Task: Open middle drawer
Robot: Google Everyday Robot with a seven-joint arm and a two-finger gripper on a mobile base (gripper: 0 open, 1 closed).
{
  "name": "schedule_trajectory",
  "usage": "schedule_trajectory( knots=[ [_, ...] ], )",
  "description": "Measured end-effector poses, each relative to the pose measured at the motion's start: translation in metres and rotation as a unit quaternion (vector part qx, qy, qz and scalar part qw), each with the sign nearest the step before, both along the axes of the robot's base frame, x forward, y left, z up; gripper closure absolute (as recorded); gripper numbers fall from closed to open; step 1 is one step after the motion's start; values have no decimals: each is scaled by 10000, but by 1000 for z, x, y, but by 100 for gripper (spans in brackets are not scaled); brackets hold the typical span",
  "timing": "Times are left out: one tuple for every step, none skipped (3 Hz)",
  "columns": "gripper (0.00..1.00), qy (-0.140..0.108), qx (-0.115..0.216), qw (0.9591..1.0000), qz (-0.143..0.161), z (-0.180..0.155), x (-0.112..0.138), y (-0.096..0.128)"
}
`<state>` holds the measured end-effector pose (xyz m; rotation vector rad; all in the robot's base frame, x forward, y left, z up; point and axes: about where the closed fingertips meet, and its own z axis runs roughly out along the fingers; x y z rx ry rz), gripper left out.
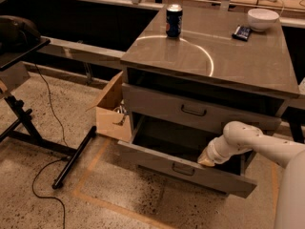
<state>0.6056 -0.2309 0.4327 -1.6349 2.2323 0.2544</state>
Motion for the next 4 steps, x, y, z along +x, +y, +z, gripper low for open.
schedule_trajectory(
  knots=[
    [100, 293, -100, 9995, -29, -2, -31, -6],
    [100, 300, -100, 9995, -27, -2, -31, -6],
    [100, 667, -178, 9975, 140, -2, -54, -2],
    [100, 812, -212, 9962, 220, -1, -64, 0]
  ],
)
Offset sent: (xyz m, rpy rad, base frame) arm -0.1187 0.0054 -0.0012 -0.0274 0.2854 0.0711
